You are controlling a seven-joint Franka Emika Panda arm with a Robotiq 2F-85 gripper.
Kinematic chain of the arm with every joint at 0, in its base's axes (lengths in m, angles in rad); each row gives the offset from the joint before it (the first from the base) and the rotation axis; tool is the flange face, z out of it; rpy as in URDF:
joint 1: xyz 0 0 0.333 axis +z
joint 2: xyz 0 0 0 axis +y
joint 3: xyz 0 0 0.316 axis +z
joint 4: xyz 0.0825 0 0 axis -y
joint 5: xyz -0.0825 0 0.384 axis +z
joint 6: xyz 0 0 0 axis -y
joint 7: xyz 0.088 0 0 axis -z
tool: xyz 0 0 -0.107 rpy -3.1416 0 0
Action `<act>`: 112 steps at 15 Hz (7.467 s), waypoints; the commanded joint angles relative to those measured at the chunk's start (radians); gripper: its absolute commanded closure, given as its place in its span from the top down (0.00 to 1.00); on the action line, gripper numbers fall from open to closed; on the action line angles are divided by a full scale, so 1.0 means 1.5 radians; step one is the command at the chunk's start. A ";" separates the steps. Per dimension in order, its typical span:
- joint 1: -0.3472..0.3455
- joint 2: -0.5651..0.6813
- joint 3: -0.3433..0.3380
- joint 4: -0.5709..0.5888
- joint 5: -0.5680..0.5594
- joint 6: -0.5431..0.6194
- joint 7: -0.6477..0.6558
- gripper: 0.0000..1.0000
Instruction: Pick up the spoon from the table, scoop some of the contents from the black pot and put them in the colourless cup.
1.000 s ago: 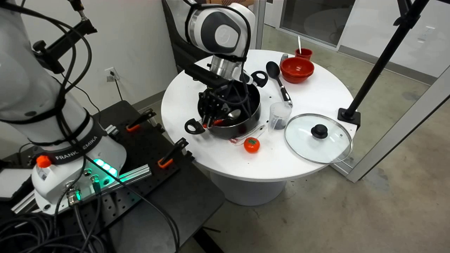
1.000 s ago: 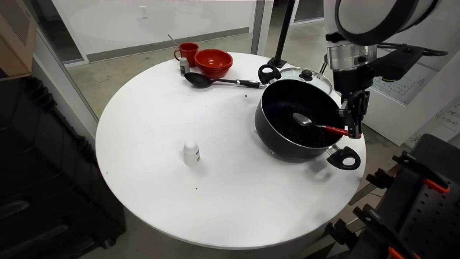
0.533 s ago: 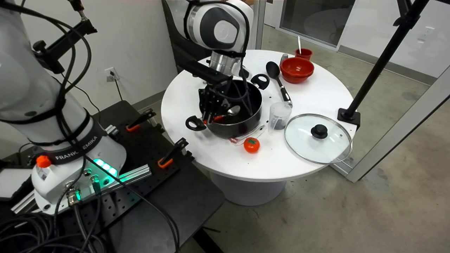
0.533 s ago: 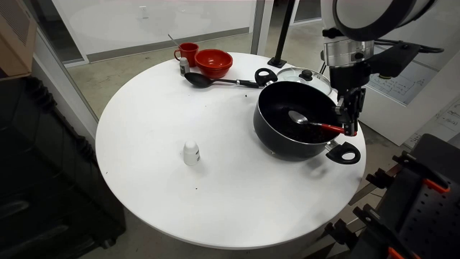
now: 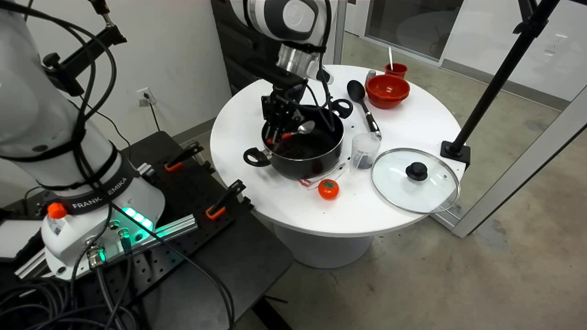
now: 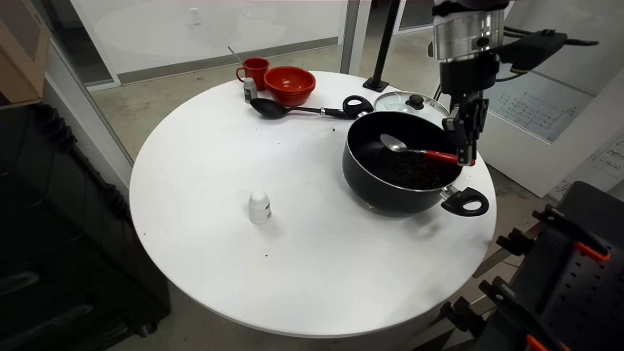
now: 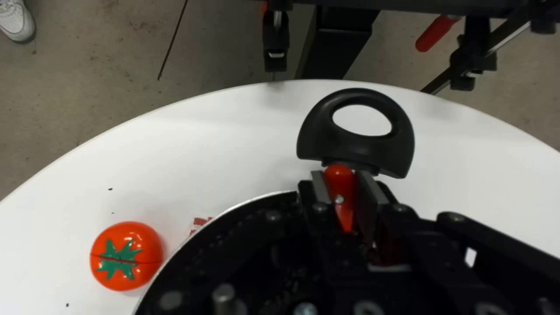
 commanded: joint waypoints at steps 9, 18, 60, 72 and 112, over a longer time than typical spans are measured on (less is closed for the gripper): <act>0.016 0.080 0.031 0.202 0.015 -0.391 -0.074 0.05; -0.015 0.213 0.033 0.291 0.043 -0.495 -0.093 0.05; -0.195 0.490 -0.014 0.609 0.171 -0.805 -0.148 0.05; -0.178 0.441 -0.010 0.485 0.178 -0.582 -0.155 0.05; 0.004 0.092 -0.038 0.024 -0.154 0.118 0.046 0.05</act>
